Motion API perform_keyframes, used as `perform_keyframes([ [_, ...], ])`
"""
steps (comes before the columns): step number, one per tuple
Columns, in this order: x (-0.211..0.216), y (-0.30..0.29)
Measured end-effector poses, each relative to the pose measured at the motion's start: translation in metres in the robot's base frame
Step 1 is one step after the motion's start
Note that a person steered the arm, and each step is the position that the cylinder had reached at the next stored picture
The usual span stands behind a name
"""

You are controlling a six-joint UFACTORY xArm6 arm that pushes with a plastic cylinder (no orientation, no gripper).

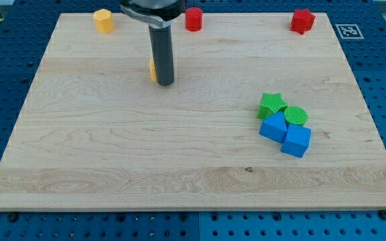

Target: Point your arm closer to yellow hexagon

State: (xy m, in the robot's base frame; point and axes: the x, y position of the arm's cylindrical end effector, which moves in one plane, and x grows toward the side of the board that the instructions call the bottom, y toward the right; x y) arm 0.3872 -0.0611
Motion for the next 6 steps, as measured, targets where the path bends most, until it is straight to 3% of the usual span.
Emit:
perform_keyframes([
  [4, -0.054, -0.031],
  [6, -0.091, -0.164],
])
